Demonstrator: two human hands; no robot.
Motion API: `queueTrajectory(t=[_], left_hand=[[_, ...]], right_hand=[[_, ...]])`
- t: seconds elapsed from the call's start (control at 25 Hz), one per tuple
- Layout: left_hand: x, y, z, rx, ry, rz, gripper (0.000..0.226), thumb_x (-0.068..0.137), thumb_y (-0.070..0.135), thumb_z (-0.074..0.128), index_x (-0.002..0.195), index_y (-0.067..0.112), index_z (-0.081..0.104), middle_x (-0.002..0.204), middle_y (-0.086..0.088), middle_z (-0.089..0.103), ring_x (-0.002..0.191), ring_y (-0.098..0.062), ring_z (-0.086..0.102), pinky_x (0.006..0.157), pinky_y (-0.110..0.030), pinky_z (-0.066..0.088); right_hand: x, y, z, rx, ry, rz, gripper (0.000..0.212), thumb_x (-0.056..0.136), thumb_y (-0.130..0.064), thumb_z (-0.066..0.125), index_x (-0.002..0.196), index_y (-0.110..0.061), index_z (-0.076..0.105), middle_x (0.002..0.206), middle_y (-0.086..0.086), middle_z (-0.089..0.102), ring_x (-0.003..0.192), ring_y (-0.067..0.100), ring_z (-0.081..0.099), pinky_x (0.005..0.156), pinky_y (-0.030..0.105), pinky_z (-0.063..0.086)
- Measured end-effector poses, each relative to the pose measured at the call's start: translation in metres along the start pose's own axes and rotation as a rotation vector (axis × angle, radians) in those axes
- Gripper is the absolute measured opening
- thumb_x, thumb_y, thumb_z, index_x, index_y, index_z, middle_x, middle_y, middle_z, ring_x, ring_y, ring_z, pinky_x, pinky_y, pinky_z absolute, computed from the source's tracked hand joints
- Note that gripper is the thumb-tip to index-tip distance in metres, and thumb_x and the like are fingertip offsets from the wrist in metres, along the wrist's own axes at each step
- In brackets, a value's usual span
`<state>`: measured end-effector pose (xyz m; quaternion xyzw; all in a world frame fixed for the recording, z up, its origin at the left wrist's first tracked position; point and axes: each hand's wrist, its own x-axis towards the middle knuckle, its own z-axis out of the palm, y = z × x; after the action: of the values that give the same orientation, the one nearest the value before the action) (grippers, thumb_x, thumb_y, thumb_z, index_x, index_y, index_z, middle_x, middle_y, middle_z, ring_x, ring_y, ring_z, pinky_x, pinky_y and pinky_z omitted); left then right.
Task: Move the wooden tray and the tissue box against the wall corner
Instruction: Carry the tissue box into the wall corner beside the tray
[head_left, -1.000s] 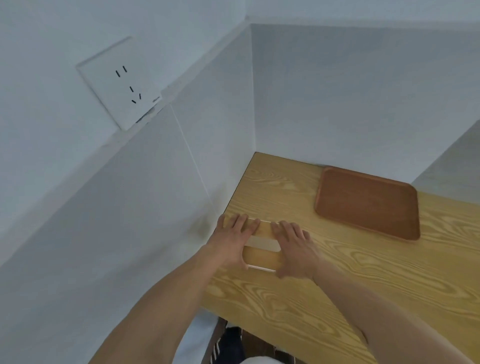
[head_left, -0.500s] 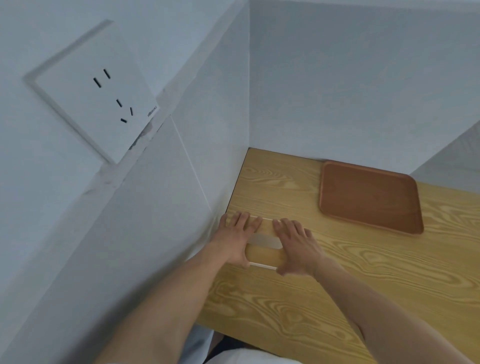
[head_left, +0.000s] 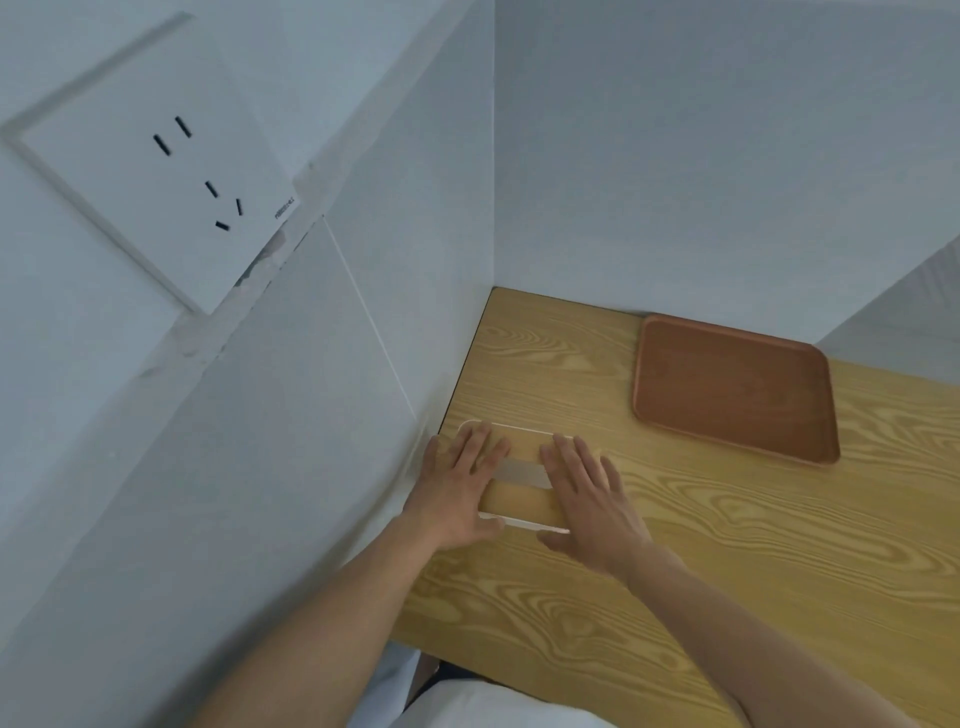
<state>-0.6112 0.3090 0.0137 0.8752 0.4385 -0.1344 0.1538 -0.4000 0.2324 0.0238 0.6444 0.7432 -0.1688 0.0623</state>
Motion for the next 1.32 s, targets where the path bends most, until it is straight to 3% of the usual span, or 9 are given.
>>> queueTrajectory(t=[0.12,0.24,0.56,0.76,1.0,1.32], left_hand=[[-0.027,0.013,0.030,-0.016,0.086,-0.009,0.093,0.086,0.069,0.040,0.155,0.032,-0.011,0.165,-0.001,-0.023,0.151,-0.025,-0.019,0.121,-0.057,-0.003],[-0.051,0.020,0.050,-0.010,0.099,-0.031,0.087,0.090,0.066,0.036,0.155,0.034,-0.012,0.166,-0.004,-0.016,0.151,-0.026,-0.017,0.121,-0.057,0.001],[-0.057,0.019,0.049,-0.035,0.116,-0.034,0.076,0.093,0.063,0.040,0.157,0.032,0.013,0.167,-0.006,0.013,0.153,-0.029,0.006,0.118,-0.061,0.019],[-0.035,0.014,0.036,0.022,0.108,-0.078,0.076,0.093,0.063,0.034,0.157,0.036,0.002,0.168,0.000,0.003,0.154,-0.025,0.000,0.119,-0.059,0.013],[0.028,0.008,-0.010,0.030,0.078,-0.143,0.072,0.092,0.061,0.030,0.155,0.037,0.006,0.168,0.003,0.004,0.153,-0.024,0.003,0.119,-0.057,0.007],[0.109,-0.006,-0.080,0.072,-0.029,-0.167,0.061,0.096,0.047,0.039,0.153,0.032,0.025,0.166,0.001,0.015,0.146,-0.025,0.025,0.113,-0.059,0.020]], right_hand=[[-0.032,-0.010,0.014,-0.027,0.129,-0.056,0.096,0.085,-0.055,0.069,0.158,-0.012,0.025,0.167,0.015,0.020,0.153,0.037,0.014,0.116,0.062,0.031],[-0.052,-0.015,0.026,-0.034,0.143,-0.060,0.083,0.088,-0.051,0.069,0.154,-0.013,0.037,0.163,0.015,0.031,0.149,0.039,0.028,0.112,0.063,0.038],[-0.055,-0.014,0.030,-0.012,0.071,0.003,0.074,0.094,-0.052,0.060,0.157,-0.025,0.033,0.166,0.008,0.027,0.151,0.033,0.026,0.110,0.066,0.036],[-0.028,0.000,0.022,0.012,0.026,0.035,0.071,0.098,-0.059,0.044,0.159,-0.035,0.018,0.170,-0.002,0.010,0.156,0.025,0.008,0.114,0.070,0.021],[0.032,0.024,-0.004,0.014,-0.003,0.109,0.070,0.099,-0.061,0.038,0.157,-0.044,0.005,0.170,-0.012,-0.006,0.156,0.020,-0.004,0.115,0.072,0.008],[0.105,0.049,-0.048,0.007,-0.129,0.145,0.074,0.099,-0.058,0.042,0.157,-0.045,-0.003,0.169,-0.013,-0.014,0.155,0.019,-0.011,0.116,0.073,0.003]])
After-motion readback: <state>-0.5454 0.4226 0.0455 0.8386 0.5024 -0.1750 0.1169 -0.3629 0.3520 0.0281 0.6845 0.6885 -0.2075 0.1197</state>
